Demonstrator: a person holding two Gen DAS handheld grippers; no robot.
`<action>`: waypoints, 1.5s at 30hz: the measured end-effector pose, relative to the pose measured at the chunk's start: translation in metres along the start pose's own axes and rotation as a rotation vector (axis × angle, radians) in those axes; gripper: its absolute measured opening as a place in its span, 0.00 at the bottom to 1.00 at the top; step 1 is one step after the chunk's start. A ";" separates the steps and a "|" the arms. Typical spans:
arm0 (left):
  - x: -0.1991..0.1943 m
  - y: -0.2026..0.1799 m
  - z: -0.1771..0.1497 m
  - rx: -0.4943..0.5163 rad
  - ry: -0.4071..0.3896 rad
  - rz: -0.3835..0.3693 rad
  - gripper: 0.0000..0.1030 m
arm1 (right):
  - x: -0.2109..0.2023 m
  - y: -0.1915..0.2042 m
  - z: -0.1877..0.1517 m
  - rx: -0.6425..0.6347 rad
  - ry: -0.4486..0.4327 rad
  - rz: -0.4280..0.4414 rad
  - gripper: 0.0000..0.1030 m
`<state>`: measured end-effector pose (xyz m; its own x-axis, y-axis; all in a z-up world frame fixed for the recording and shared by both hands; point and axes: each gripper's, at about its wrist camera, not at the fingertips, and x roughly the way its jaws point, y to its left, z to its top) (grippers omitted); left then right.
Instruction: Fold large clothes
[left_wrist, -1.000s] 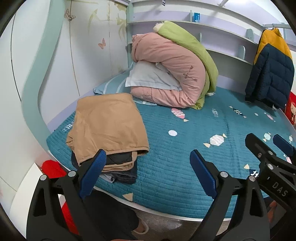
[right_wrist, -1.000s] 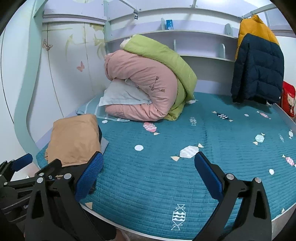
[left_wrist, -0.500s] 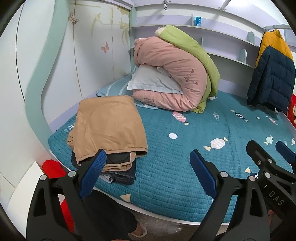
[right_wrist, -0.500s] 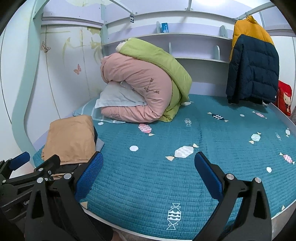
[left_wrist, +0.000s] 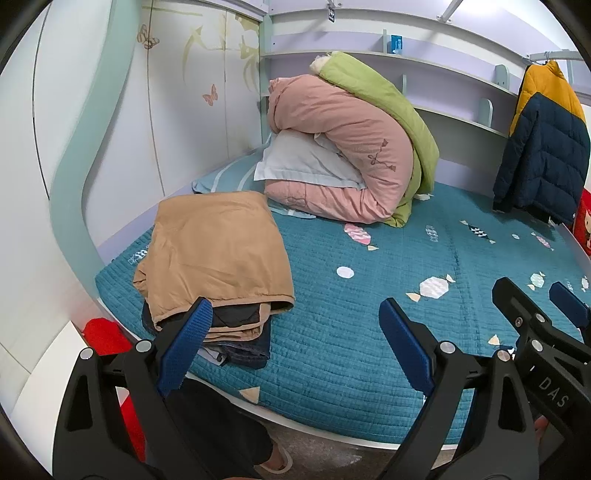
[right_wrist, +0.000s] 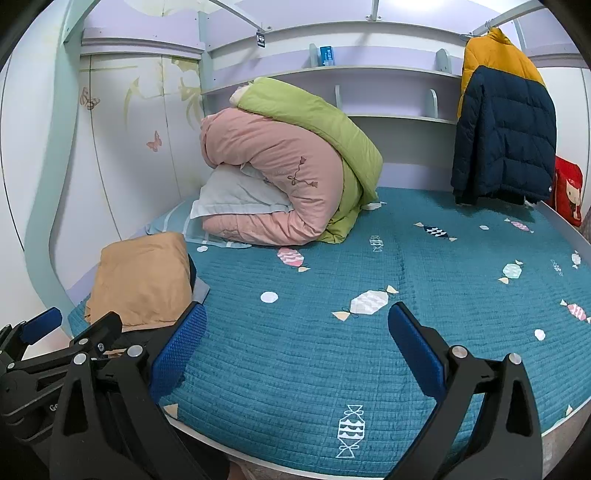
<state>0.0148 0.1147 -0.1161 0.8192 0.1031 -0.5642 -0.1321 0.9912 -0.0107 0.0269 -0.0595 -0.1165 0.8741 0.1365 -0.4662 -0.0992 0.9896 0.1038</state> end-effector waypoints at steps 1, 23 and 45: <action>0.000 0.000 0.000 0.000 0.000 -0.001 0.89 | 0.000 0.000 0.000 0.001 0.002 0.001 0.93; 0.001 0.004 0.000 0.000 0.017 -0.019 0.89 | 0.002 -0.001 -0.001 0.024 0.011 0.008 0.93; 0.003 0.005 -0.005 -0.016 0.060 -0.008 0.89 | 0.005 0.003 -0.005 0.046 0.031 -0.001 0.93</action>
<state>0.0142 0.1192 -0.1217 0.7852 0.0893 -0.6128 -0.1349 0.9904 -0.0286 0.0283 -0.0553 -0.1227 0.8588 0.1371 -0.4936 -0.0754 0.9869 0.1430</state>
